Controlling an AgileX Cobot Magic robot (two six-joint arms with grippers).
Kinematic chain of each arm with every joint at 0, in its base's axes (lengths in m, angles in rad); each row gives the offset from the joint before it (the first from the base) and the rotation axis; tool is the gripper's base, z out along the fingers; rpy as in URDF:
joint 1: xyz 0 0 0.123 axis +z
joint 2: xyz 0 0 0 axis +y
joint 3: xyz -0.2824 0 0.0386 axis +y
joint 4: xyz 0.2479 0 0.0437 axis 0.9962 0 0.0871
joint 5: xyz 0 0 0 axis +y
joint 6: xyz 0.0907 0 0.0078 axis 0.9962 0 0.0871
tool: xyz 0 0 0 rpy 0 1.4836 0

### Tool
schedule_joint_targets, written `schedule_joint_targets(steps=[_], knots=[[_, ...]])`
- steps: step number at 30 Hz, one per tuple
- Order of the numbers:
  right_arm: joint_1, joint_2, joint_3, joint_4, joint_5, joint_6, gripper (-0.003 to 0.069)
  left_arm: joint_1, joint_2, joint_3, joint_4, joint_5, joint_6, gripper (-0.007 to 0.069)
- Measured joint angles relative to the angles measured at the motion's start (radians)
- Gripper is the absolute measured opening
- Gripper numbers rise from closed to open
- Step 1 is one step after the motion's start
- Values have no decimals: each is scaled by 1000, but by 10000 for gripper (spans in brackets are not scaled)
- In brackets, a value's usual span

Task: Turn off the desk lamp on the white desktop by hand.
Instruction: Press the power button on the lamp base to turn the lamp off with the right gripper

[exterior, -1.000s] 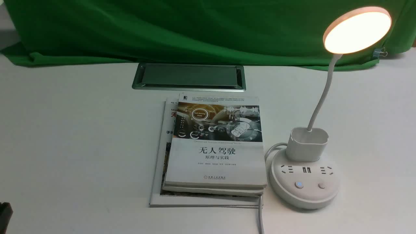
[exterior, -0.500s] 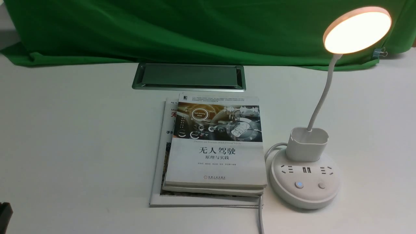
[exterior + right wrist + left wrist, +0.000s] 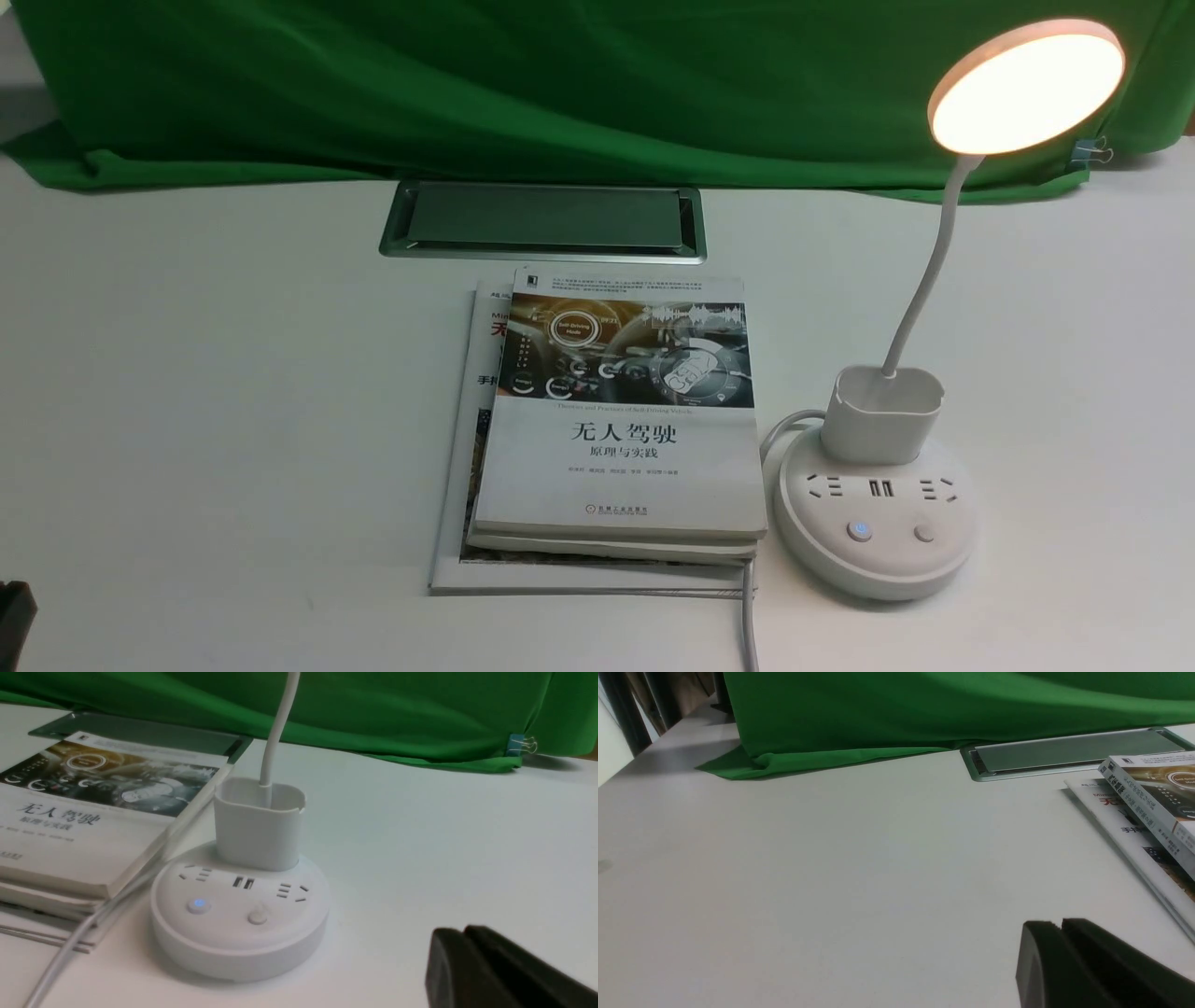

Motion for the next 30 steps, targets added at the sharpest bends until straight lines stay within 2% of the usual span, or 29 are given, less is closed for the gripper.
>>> schedule_joint_targets(steps=[3, 5, 8, 11, 15, 17, 20, 24, 25, 26, 30], knots=[[0, 0, 0, 4, -11, 12, 67, 0, 0, 0, 0, 0, -2, 20], [0, 0, 0, 29, -51, 70, 67, 0, 0, 0, 0, 0, -1, 20], [0, 0, 0, 73, -183, 290, 67, 0, 0, 0, 0, 0, -1, 20], [0, 0, 0, 84, -280, 433, 67, 0, 0, 0, 0, 0, -1, 20], [0, 0, 0, 88, -362, 491, 67, 0, 0, 0, 0, 0, -1, 20], [0, 0, -1, 88, -351, 516, 67, 0, 0, 0, 0, 0, -1, 20], [0, 58, -97, 90, -168, 503, 69, 0, 0, 0, 0, 0, -1, 20], [0, 247, -341, 91, 138, 358, 65, 0, 0, 0, 0, 0, -1, 20], [0, 259, -354, 91, 155, 349, 65, 0, 0, 0, 0, 0, -1, 20], [0, 366, -460, 91, 293, 282, 65, 0, 0, 0, 0, 0, -1, 20], [0, 634, -660, 85, 556, 176, 65, 0, 0, 0, 0, 0, 0, 20]])
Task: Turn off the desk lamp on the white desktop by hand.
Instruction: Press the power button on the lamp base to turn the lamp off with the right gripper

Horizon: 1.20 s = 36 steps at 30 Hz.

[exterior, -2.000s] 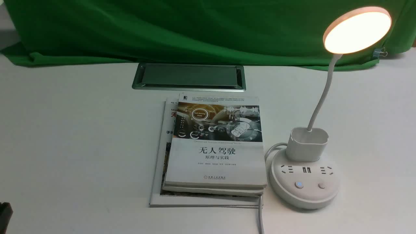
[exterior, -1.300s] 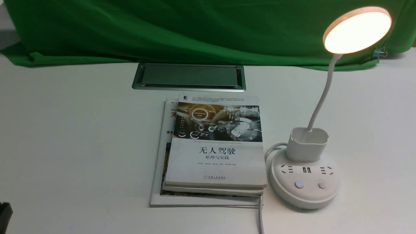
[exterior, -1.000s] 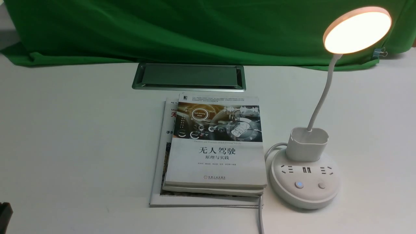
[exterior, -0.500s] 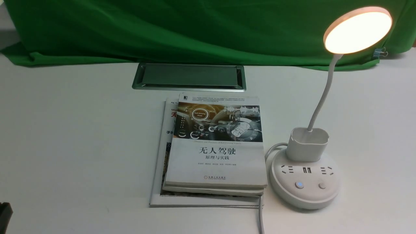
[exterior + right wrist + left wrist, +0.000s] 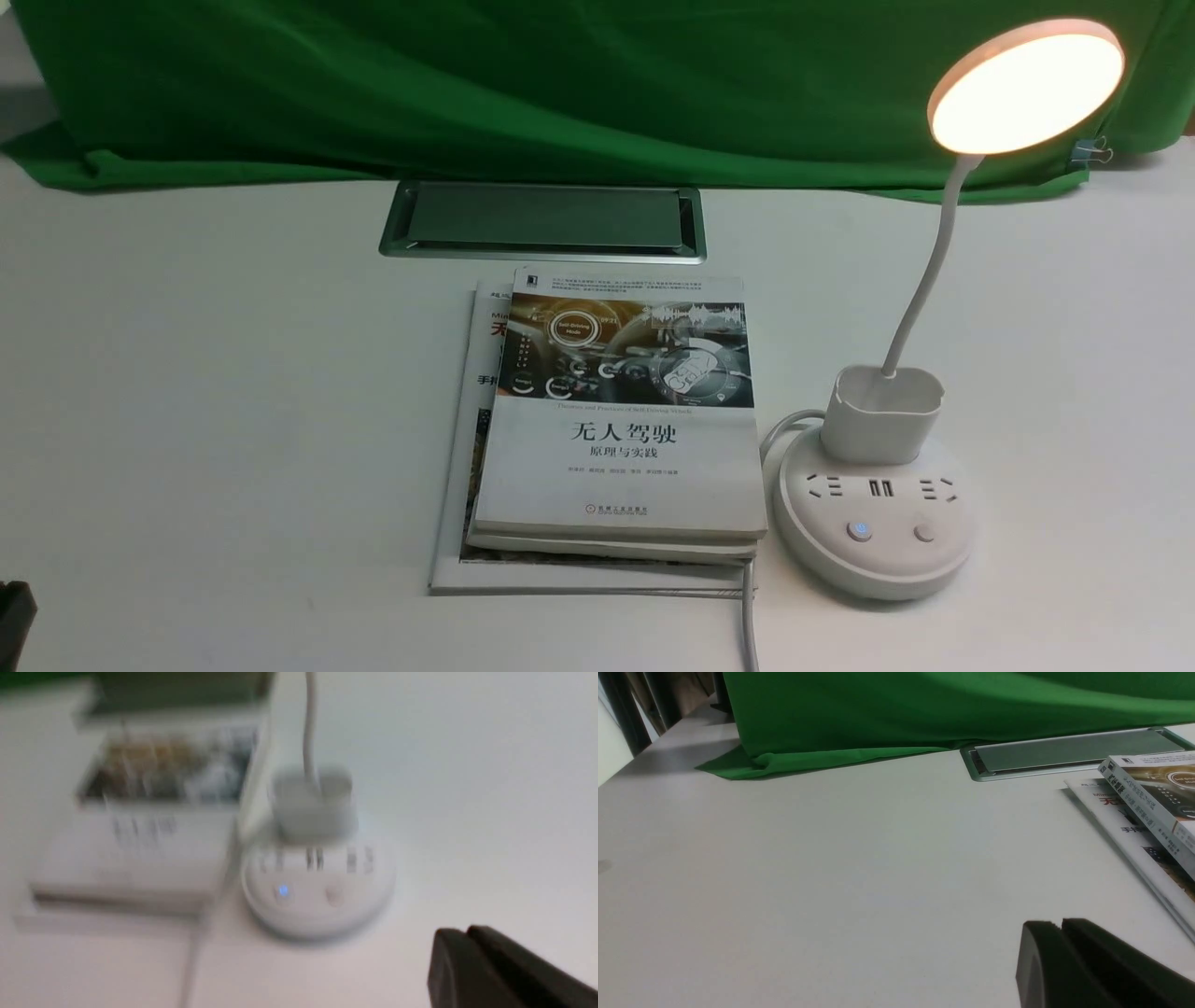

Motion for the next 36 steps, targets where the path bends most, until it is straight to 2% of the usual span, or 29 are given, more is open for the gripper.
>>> schedule_joint_targets(steps=[3, 10, 14, 16, 21, 31, 36], knots=[[0, 188, -80, -1, 93, -45, 61, 0, 0, 0, 0, 0, 0, 20], [12, 496, -183, -2, 127, -68, 38, 0, 0, 0, 0, 0, 0, 20], [73, 598, -210, -3, 125, -61, 38, 0, 0, 0, 0, 0, 0, 20], [146, 686, -226, -3, 100, -43, 38, 0, 0, 0, 0, 0, 0, 20], [218, 827, -257, -4, 38, -25, 38, 0, 0, 0, 0, 0, 0, 20], [221, 984, -360, -24, 17, -25, 38, 0, 0, 0, 0, 0, -1, 20], [189, 1013, -383, -36, 8, -20, 38, 0, 0, 0, 0, 0, -1, 20]])
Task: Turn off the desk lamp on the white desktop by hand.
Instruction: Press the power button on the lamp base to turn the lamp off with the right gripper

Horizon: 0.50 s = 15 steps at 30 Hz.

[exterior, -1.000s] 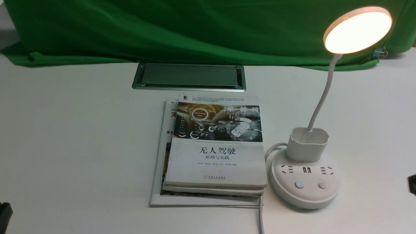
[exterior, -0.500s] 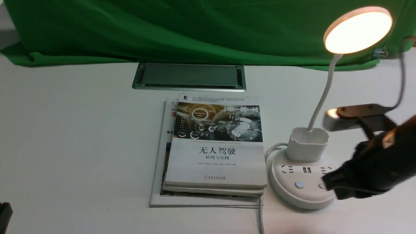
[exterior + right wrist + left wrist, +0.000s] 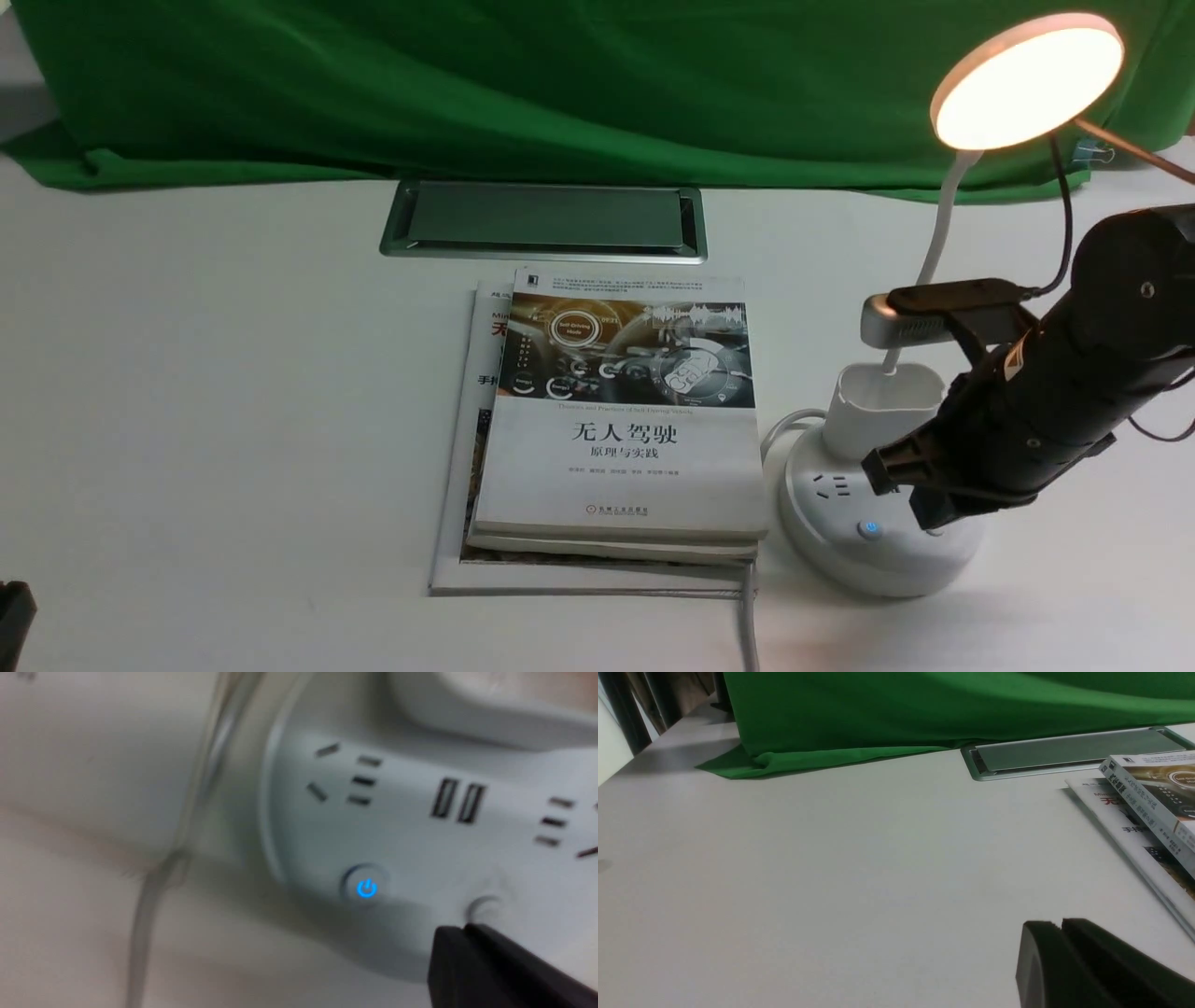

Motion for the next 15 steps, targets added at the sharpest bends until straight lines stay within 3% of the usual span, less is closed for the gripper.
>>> schedule_joint_targets(steps=[15], knots=[[-11, 20, -4, -11, -17, 3, 46, 0, 0, 0, 0, 0, 1, 20]])
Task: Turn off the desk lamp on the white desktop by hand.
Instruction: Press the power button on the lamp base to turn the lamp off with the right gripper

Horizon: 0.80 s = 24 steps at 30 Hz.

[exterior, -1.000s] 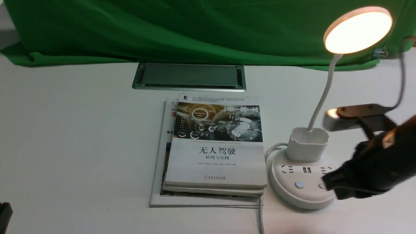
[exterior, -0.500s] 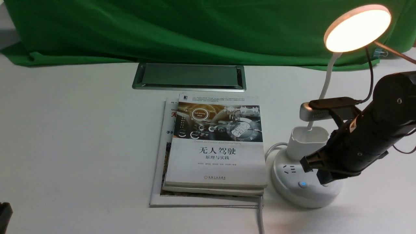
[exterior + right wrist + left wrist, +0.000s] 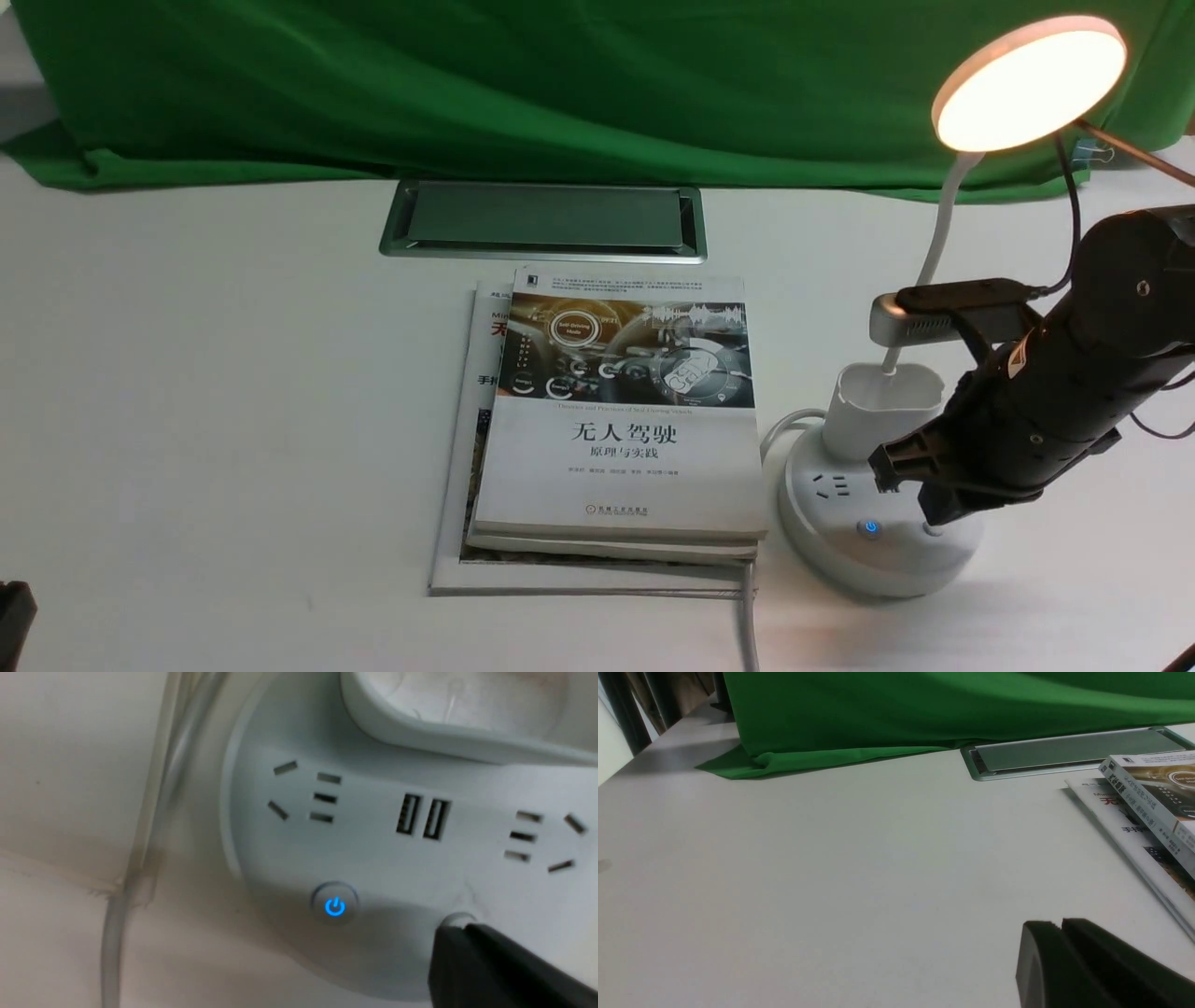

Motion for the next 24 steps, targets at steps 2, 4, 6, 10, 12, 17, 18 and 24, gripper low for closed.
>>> schedule_joint_targets(steps=[2, 4, 6, 10, 12, 17, 18, 24], knots=[[0, 4, 0, 0, -5, 1, 46, 0, 0, 0, 0, 0, -1, 20], [0, 16, 0, 0, -17, 2, 46, 0, 0, 0, 0, 0, -1, 20], [0, 30, 4, 0, -39, 2, 46, 0, 0, 0, 0, 0, -1, 20], [-1, 56, 17, 0, -68, 2, 46, 0, 0, 0, 0, 0, -1, 20], [-1, 60, 22, 7, -83, 2, 46, 0, 0, 0, 0, 0, -1, 20], [-1, 51, 32, 9, -99, 0, 46, 0, 0, 0, 0, 0, -1, 20], [-1, 45, 36, 9, -106, 0, 46, 0, 0, 0, 0, 0, -1, 20], [-1, -44, 48, 2, -120, 0, 46, 0, 0, 0, 0, 0, -1, 20]])
